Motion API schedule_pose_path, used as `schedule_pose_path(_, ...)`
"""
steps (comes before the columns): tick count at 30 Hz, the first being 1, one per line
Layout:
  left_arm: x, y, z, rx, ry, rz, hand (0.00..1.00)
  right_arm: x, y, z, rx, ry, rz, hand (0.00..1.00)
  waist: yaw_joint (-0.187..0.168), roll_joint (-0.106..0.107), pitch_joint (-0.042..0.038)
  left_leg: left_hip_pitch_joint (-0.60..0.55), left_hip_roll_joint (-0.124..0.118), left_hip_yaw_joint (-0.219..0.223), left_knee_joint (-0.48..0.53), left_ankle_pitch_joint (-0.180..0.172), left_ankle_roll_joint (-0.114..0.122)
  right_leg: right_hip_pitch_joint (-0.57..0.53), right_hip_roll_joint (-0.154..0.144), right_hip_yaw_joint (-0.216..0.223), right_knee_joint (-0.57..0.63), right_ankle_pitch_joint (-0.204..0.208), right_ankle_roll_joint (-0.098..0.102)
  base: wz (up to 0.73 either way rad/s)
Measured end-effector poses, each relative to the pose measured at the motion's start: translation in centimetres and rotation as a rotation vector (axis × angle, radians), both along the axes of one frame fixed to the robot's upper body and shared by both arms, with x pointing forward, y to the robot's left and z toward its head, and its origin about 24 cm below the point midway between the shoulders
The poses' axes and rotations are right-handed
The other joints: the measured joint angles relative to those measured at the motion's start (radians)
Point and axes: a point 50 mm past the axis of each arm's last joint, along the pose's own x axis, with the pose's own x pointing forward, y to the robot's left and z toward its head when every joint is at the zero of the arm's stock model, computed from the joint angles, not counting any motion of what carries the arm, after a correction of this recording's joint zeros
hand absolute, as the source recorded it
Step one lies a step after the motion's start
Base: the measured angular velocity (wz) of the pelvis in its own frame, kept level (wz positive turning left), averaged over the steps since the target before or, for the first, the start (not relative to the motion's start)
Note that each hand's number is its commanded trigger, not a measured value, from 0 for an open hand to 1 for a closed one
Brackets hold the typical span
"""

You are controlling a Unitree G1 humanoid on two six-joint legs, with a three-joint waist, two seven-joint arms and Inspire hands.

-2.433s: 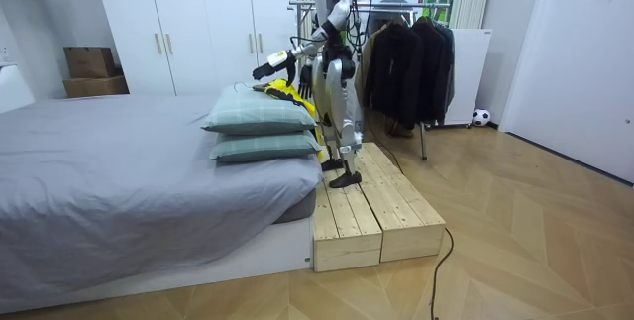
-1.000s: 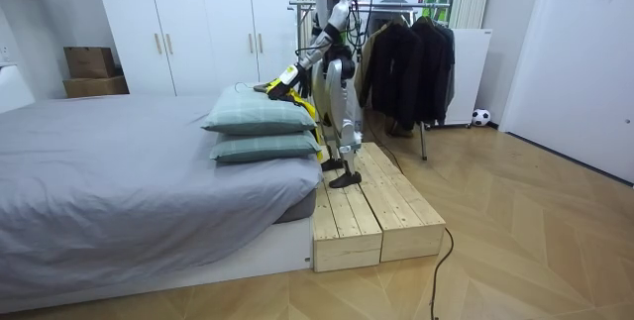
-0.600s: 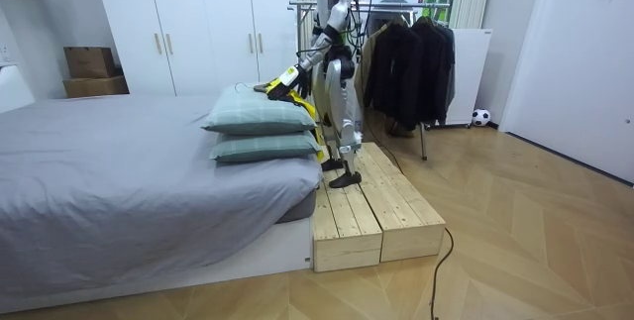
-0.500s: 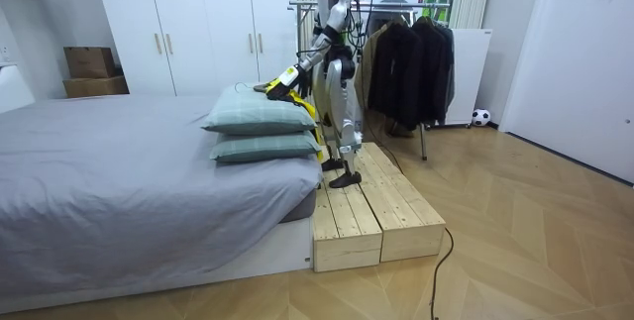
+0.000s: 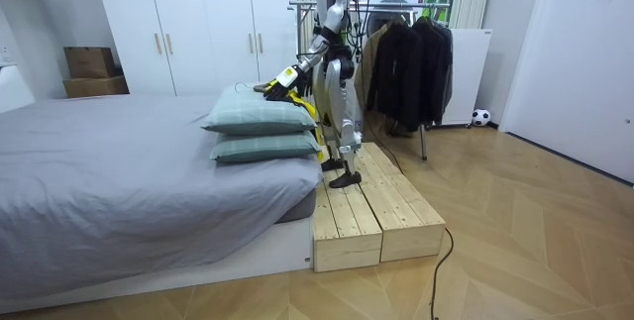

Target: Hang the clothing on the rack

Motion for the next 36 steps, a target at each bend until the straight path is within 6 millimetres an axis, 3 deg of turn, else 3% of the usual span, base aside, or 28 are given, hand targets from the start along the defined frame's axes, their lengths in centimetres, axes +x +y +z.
schedule_pose_path(4,0.47,0.31,0.33,0.024,-0.039,0.015,1.00,0.19,0.26,0.00,0.004,-0.001,0.010,0.00,0.000,-0.007,-0.0045,-0.010,0.000,0.000,0.000,0.000,0.000,-0.009,-0.001,-0.001,0.001,0.000,0.000,0.00)
schedule_pose_path(12,0.68,0.60,0.34,0.035,-0.048,0.042,1.00,0.36,0.47,0.01,0.003,-0.002,0.034,0.00,0.000,-0.011,-0.0057,-0.012,0.002,0.000,0.000,0.000,0.000,-0.011,0.001,-0.002,0.000,0.000,0.000,0.00)
schedule_pose_path(36,0.48,0.90,0.15,0.017,-0.036,0.079,1.00,0.53,0.51,0.04,0.002,-0.006,0.045,0.00,0.001,0.004,-0.0071,-0.013,0.001,0.000,-0.009,-0.001,-0.001,-0.011,0.004,-0.004,0.001,0.001,0.000,0.00)
